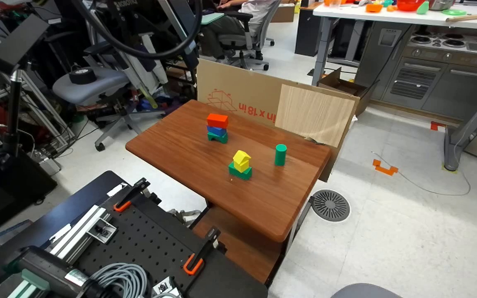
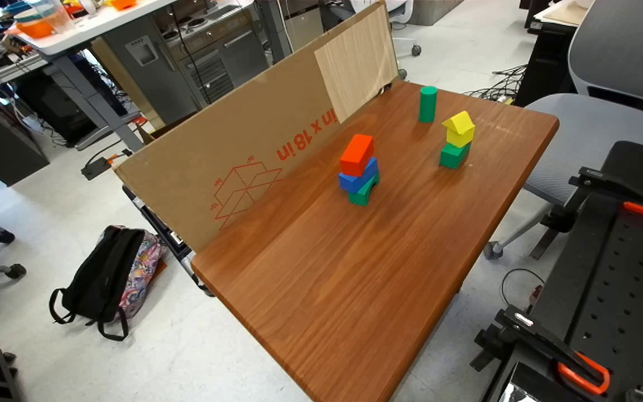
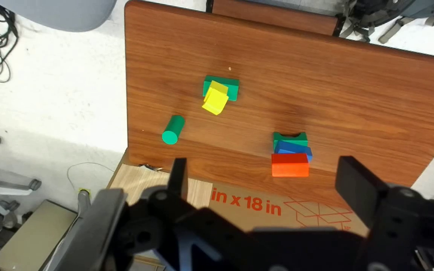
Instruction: Pick up the green object on the far right side of the table and put it on the middle of the table
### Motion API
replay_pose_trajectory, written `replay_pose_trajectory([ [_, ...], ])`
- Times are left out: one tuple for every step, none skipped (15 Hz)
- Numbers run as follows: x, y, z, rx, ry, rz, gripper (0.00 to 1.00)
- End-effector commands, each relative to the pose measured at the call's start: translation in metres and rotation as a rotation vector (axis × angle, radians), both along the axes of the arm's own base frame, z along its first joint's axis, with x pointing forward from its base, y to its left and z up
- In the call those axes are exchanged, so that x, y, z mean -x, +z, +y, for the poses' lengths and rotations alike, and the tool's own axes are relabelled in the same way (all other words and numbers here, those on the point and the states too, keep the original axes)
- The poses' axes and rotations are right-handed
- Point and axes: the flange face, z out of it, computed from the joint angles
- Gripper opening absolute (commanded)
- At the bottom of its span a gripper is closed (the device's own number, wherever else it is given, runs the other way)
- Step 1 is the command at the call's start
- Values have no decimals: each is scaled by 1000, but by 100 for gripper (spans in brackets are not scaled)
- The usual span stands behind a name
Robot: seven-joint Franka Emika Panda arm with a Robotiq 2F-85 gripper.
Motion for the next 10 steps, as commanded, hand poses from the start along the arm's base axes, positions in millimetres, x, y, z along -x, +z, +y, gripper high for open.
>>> replay_pose_trajectory([
  [-28, -25, -5, 9, -48, 31, 100],
  [-37, -35, -7, 11, -65, 57, 100],
  [-48, -48, -11, 10, -89, 79, 100],
  [-59, -60, -14, 3, -109, 100, 100],
  [-72, -77, -16, -5, -135, 132, 100],
  [-82, -91, -17, -17, -153, 156, 100],
  [-94, -105, -17, -19, -183, 185, 100],
  [-106, -121, -19, -21, -213, 209, 100],
  [-119, -134, -23, -26, -257, 235, 100],
  [-133, -147, -24, -31, -288, 259, 100],
])
